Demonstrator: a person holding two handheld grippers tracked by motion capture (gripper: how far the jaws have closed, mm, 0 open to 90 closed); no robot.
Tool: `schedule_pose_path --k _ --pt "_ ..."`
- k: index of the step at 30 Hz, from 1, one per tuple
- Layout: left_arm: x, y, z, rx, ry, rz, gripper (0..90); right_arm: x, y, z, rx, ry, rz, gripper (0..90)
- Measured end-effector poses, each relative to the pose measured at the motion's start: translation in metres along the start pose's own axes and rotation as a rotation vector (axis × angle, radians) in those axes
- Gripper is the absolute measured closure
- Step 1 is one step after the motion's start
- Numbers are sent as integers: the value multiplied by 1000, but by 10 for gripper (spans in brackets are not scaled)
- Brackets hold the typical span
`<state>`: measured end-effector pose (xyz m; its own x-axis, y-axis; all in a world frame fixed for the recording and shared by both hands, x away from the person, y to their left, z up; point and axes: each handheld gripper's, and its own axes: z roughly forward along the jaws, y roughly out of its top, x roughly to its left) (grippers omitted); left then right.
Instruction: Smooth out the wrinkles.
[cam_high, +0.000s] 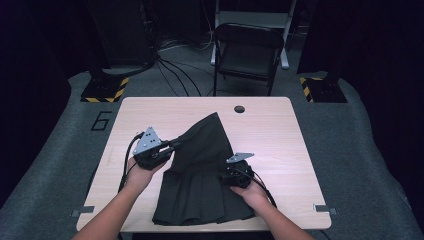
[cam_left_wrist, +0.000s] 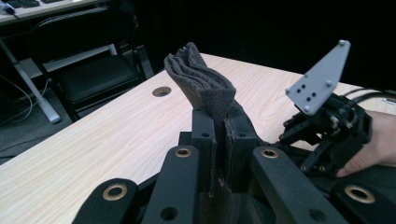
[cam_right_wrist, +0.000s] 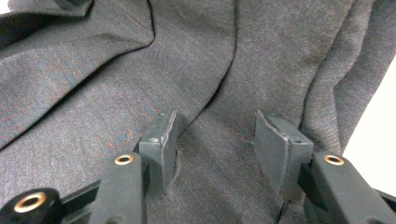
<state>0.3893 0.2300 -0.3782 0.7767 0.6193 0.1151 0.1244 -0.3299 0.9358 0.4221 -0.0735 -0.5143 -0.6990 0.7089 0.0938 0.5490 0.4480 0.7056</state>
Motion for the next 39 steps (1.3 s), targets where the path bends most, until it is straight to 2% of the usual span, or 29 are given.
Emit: schedule_pose_path --k 9,12,14,15,18,20,23,24,25,30,32,33,34,36,37,39 --pt "-10 -6 -9 -4 -29 4 843 -1 -1 0 -4 11 -1 489" --pt "-13 -7 -11 -7 -35 6 843 -2 0 0 -5 9 -20 488" --pt "-13 -8 -12 -5 -34 15 843 -2 1 -1 1 9 -17 473" --pt "-15 -8 -12 -7 -40 0 843 -1 2 -2 13 10 -6 454" --pt "-15 -10 -13 -1 -36 0 843 1 3 -8 13 -8 -8 413" --pt "-14 -11 -13 -1 -37 3 843 2 1 -10 43 1 -13 410" --pt "-15 -12 -13 -9 -38 6 843 -1 -2 -12 58 -19 -29 414" --pt "-16 -12 -13 -13 -38 3 843 0 -4 -13 55 -18 -15 420" --pt "-17 -13 -14 -10 -46 -5 843 -2 -5 -13 60 -22 -32 428" --pt "-23 -14 -16 -12 -68 12 843 1 -10 -12 25 -59 -49 444" --pt "-26 -16 -18 -15 -72 11 843 2 -12 -12 19 -58 -46 445" --pt "-27 -17 -19 -8 -78 26 843 0 -12 -12 13 -51 -54 446" --pt "-29 -18 -20 -10 -82 15 843 0 -12 -12 12 -53 -46 447" --pt "-31 -21 -24 -10 -86 17 843 -2 -12 -13 16 -42 -50 451" --pt "-33 -22 -25 -7 -95 15 842 -1 -12 -12 15 -41 -28 453" --pt "-36 -26 -29 -6 -98 17 843 -3 -12 -13 13 -33 -37 457"
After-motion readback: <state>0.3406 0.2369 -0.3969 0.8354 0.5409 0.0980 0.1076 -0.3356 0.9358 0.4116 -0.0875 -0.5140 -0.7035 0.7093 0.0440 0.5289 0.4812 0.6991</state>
